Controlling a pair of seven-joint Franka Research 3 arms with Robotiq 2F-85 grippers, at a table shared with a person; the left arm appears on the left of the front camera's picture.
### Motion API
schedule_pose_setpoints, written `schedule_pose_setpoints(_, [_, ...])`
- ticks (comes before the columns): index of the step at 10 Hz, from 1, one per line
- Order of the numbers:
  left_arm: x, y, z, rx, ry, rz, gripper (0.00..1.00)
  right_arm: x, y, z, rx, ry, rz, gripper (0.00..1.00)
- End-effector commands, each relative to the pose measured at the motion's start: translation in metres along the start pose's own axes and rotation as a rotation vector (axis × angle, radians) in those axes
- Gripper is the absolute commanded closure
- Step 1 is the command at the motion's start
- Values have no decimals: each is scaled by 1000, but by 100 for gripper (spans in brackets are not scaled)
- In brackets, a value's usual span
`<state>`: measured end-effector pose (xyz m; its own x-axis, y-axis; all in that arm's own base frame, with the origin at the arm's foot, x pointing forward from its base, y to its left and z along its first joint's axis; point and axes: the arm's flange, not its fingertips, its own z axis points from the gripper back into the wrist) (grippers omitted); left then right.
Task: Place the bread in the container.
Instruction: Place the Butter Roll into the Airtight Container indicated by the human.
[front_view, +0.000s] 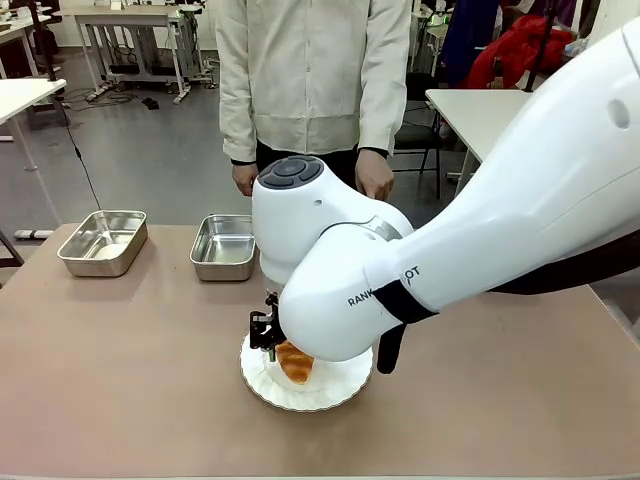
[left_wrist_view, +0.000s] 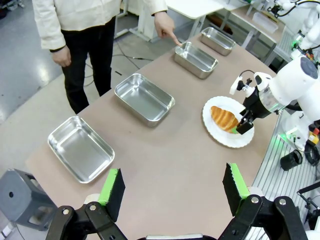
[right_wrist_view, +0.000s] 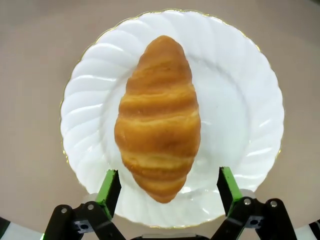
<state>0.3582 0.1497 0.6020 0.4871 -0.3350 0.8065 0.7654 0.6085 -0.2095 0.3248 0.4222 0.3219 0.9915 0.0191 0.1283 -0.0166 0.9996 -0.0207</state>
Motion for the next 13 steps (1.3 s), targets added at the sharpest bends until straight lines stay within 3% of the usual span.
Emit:
schedule_pose_setpoints(1, [0,-2,1,-11,-15,-14,0,0,8,-19,1,-52,-59,0])
schedule_pose_setpoints(8, [0,-2,1,-11,-15,-14,0,20,11,-43,38,-34,-53,0])
schedule_pose_setpoints(9, [0,-2,1,-11,-15,-14,0,21,10,-41,41,-29,-56,20])
schedule_pose_setpoints(10, [0,-2,1,-11,-15,-14,0,22,8,-40,29,-35,-53,20])
schedule_pose_setpoints(11, [0,-2,1,-11,-15,-14,0,23,7,-40,26,-35,-53,40])
schedule_pose_setpoints(12, [0,-2,1,-11,-15,-14,0,24,5,-39,16,-34,-57,22])
schedule_pose_setpoints(13, [0,-2,1,-11,-15,-14,0,25,2,-40,6,-31,-58,60])
